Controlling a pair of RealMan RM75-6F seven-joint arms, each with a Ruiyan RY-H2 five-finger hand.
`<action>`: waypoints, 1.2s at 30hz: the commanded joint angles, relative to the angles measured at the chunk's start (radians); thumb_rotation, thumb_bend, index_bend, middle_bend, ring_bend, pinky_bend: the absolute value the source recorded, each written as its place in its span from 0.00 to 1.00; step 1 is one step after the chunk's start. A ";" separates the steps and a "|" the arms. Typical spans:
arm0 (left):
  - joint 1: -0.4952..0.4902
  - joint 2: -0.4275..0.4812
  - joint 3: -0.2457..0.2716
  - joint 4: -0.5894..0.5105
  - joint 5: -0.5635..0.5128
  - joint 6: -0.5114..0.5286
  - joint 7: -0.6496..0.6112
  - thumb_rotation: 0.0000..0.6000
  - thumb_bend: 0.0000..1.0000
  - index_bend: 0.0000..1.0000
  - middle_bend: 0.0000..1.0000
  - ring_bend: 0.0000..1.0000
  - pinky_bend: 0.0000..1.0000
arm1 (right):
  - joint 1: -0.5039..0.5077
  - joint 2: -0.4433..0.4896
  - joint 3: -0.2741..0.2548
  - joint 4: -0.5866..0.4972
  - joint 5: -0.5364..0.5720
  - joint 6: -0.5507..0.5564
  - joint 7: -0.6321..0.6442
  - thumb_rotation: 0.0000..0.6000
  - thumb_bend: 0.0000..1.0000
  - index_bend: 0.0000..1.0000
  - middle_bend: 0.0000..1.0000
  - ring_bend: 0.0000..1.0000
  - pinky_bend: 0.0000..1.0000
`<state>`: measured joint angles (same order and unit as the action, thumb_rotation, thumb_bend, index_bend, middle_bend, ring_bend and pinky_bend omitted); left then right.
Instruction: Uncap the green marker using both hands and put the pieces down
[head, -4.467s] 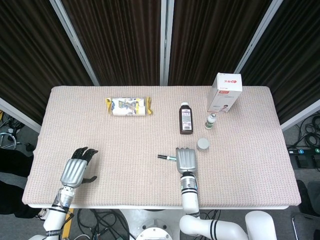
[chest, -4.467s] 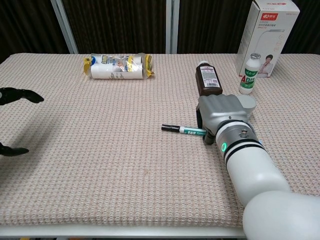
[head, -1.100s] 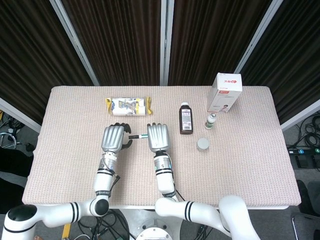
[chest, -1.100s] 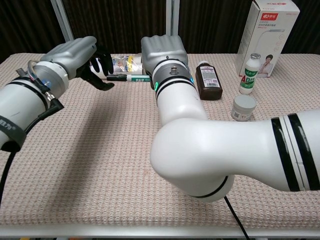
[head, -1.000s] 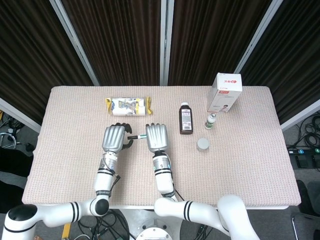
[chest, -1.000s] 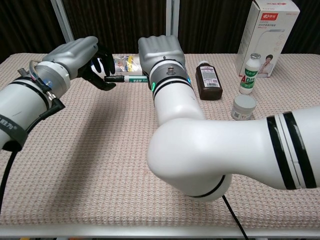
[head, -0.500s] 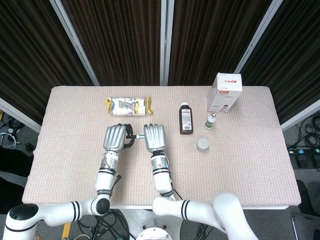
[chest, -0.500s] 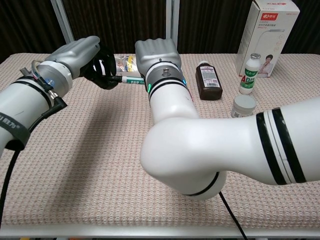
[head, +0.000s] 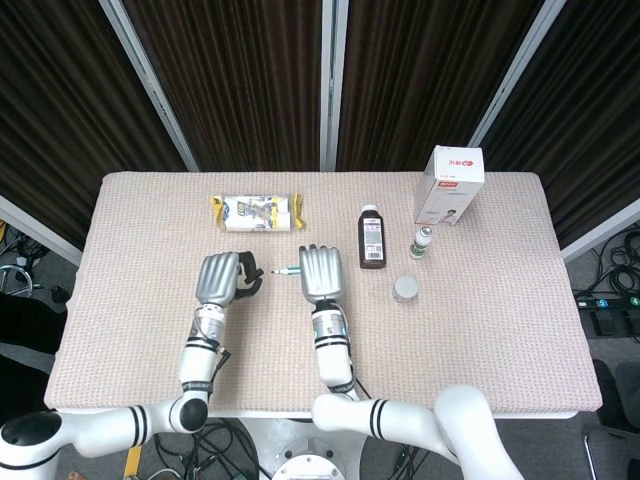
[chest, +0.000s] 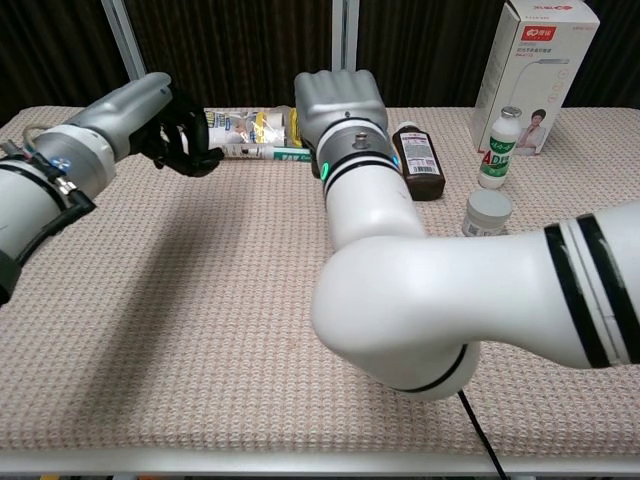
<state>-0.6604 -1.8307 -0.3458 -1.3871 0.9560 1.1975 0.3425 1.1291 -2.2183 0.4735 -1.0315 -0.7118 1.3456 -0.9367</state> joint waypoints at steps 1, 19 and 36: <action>0.069 0.043 0.033 0.004 0.013 0.007 -0.094 1.00 0.33 0.64 0.62 0.56 0.61 | -0.110 0.075 -0.052 -0.143 -0.037 0.079 0.019 1.00 0.30 0.67 0.65 0.58 0.64; 0.123 -0.044 0.102 0.123 0.091 -0.025 -0.228 1.00 0.30 0.60 0.57 0.51 0.57 | -0.258 0.044 -0.157 -0.130 -0.051 -0.007 0.040 1.00 0.28 0.67 0.64 0.58 0.64; 0.180 0.079 0.067 -0.062 0.159 0.119 -0.150 1.00 0.09 0.34 0.33 0.29 0.32 | -0.367 0.214 -0.127 -0.437 -0.132 0.051 0.062 1.00 0.07 0.35 0.42 0.42 0.64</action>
<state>-0.4940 -1.7769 -0.2673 -1.4110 1.0953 1.2779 0.1651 0.7971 -2.0725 0.3420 -1.3560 -0.8152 1.3521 -0.8651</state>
